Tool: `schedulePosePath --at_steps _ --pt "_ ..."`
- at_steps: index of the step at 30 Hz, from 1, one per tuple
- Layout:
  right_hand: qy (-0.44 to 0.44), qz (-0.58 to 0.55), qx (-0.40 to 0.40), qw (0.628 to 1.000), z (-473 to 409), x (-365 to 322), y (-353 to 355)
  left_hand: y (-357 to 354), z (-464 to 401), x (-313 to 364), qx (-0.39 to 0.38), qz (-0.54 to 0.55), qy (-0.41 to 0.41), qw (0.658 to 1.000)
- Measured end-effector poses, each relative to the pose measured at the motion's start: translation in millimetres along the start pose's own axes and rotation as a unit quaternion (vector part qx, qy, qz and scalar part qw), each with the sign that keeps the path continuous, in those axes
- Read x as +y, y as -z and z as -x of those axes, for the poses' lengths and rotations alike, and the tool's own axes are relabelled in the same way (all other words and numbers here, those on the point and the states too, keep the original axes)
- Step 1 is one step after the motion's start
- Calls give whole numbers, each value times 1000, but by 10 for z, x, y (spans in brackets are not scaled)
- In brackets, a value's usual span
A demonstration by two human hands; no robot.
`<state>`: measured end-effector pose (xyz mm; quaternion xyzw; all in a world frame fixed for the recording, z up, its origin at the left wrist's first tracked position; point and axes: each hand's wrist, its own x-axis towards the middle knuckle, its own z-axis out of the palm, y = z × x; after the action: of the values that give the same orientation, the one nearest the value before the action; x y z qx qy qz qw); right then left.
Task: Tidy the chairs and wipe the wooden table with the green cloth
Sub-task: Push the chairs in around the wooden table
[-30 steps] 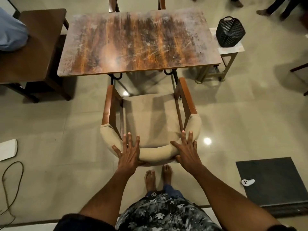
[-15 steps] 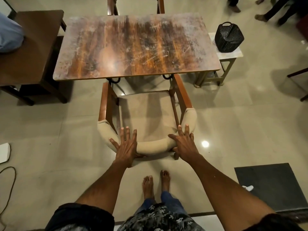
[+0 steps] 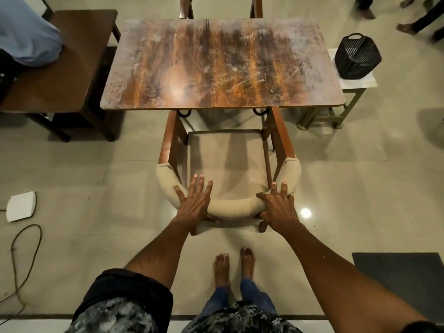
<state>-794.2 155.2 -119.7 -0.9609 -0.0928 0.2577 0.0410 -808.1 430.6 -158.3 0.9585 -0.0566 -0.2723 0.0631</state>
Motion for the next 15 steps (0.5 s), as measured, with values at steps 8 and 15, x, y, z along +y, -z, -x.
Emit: schedulePosePath --at_steps 8,15 --pt "-5 42 0 999 -126 -177 -36 127 -49 -237 -6 -28 -28 999" --pt "17 48 -27 998 -134 -204 57 95 -44 -270 -4 -25 -23 999"
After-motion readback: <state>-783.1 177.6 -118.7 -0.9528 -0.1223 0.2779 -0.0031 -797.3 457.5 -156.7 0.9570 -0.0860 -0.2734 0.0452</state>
